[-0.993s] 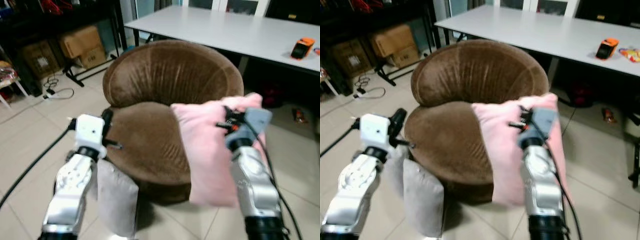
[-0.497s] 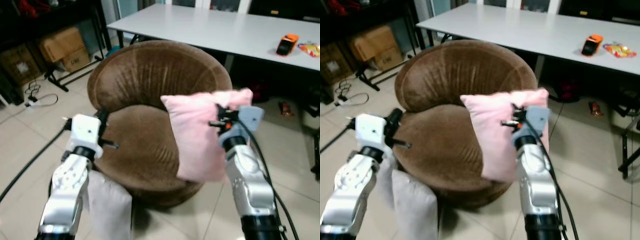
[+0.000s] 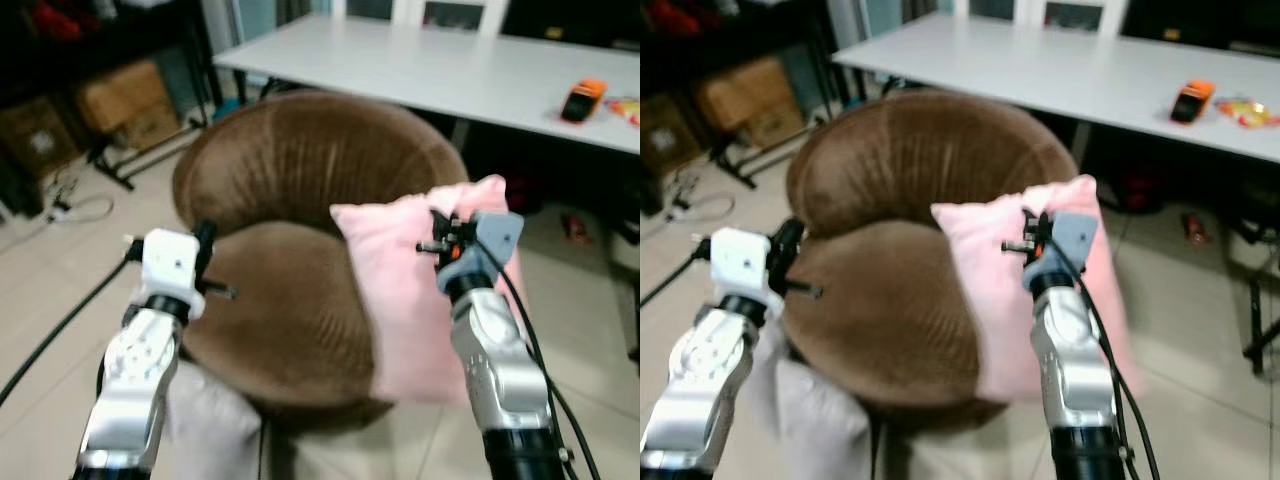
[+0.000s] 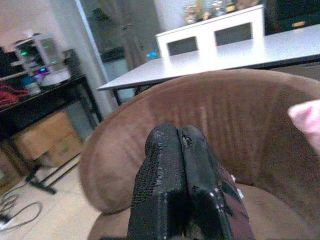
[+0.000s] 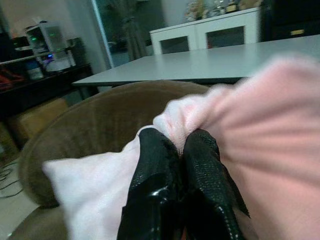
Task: Move the pillow to the sofa from floor
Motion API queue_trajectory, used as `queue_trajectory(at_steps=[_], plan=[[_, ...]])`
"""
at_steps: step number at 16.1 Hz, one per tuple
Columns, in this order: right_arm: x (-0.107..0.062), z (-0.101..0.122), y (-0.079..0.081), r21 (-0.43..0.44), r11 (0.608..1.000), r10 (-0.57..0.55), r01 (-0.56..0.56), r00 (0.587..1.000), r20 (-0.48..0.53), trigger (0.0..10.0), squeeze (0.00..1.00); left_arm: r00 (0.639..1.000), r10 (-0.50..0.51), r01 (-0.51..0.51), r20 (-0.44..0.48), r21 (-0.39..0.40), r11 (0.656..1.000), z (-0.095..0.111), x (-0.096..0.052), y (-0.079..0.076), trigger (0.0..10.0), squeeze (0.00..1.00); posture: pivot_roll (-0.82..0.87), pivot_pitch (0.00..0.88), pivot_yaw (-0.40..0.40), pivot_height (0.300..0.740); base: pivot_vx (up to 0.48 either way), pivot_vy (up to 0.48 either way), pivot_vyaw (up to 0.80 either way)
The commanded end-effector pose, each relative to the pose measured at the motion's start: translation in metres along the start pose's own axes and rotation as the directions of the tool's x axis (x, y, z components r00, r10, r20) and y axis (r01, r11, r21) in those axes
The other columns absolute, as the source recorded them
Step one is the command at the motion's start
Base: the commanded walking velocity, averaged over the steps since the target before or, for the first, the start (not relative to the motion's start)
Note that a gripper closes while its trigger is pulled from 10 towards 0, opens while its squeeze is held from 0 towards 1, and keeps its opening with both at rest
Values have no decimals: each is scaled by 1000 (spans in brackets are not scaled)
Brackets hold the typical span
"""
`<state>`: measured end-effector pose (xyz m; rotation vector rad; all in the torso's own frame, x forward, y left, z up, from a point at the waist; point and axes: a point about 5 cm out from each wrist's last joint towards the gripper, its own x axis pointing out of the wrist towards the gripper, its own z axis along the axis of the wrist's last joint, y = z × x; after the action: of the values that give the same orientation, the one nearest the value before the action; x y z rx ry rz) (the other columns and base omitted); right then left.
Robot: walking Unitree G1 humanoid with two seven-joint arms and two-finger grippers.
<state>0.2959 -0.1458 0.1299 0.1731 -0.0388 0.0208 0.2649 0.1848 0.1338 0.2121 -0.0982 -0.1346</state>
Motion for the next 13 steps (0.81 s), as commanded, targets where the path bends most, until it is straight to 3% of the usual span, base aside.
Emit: queue_trajectory(at_steps=[1, 4, 7, 11, 13], plan=[[2, 11, -5, -13, 1000, -9, 9, 999, 49, 10000, 0, 1000, -18, 18, 16, -3, 1000, 3, 2, -5, 10000, 0, 8, 0, 53, 740, 382, 0, -800], [3, 13, -2, -10, 1000, 14, -13, 998, 68, 10000, 0, 1000, -18, 18, 19, -1, 1000, 3, 2, -5, 10000, 0, 9, 0, 55, 740, 385, 0, -185], [2, 14, 11, -32, 990, 138, -136, 989, 61, 10000, 0, 1000, -21, 21, 22, -1, 1000, 4, 2, -5, 10000, 0, 10, 0, 55, 740, 386, 0, 0], [0, 13, 19, -1, 973, 232, -232, 972, 45, 10000, 0, 999, -20, 20, 29, -6, 1000, 6, 1, -8, 10000, 0, 11, 0, 48, 740, 384, 0, 800], [0, 11, 20, 11, 962, 271, -272, 962, 27, 10000, 0, 999, -18, 18, 29, -6, 1000, 6, 0, -8, 10000, 0, 13, 0, 43, 740, 371, 0, 0]])
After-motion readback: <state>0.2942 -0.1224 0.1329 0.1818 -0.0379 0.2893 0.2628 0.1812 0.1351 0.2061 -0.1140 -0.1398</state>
